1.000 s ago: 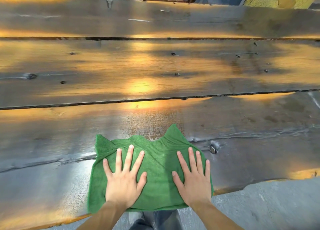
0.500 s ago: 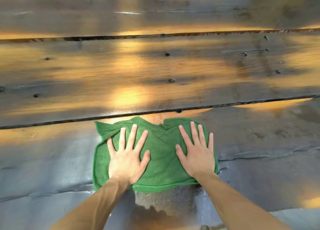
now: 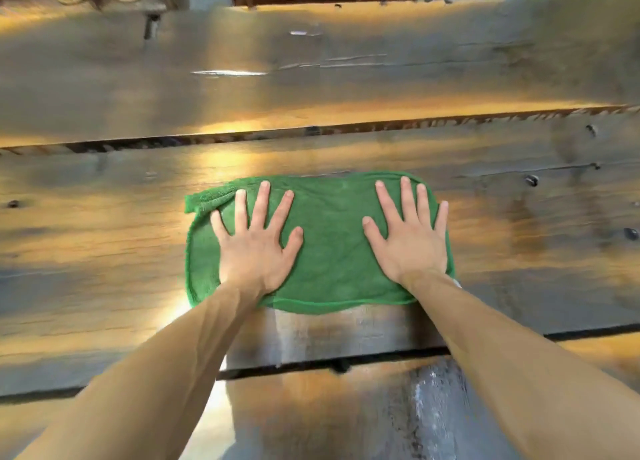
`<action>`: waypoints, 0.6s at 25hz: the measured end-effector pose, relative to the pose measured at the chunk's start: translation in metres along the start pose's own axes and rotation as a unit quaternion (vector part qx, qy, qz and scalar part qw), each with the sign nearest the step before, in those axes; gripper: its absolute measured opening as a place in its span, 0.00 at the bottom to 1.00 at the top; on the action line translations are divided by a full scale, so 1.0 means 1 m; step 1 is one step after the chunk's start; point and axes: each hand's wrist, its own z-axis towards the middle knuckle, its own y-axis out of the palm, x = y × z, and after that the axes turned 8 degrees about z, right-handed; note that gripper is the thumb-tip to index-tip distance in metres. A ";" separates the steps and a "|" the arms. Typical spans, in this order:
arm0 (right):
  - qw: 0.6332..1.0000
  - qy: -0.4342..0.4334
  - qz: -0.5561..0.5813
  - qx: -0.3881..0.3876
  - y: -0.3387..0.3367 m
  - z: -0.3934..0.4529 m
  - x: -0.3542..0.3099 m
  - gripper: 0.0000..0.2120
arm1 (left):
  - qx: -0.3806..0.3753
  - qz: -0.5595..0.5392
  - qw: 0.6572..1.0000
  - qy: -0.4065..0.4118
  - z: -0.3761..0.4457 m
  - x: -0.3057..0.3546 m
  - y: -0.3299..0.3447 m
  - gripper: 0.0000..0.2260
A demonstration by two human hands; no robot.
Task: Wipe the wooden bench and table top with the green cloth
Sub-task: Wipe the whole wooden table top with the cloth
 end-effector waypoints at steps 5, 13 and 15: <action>0.999 -0.021 -0.005 0.023 -0.024 0.138 -0.004 0.31 | 0.020 0.002 0.999 -0.026 0.117 0.010 -0.020 0.28; 0.999 -0.024 -0.004 0.032 -0.053 0.325 -0.015 0.32 | 0.021 0.002 1.000 -0.021 0.301 0.014 -0.058 0.27; 0.999 -0.028 -0.012 0.043 -0.060 0.367 -0.018 0.32 | 0.027 0.007 0.999 -0.022 0.340 0.016 -0.066 0.27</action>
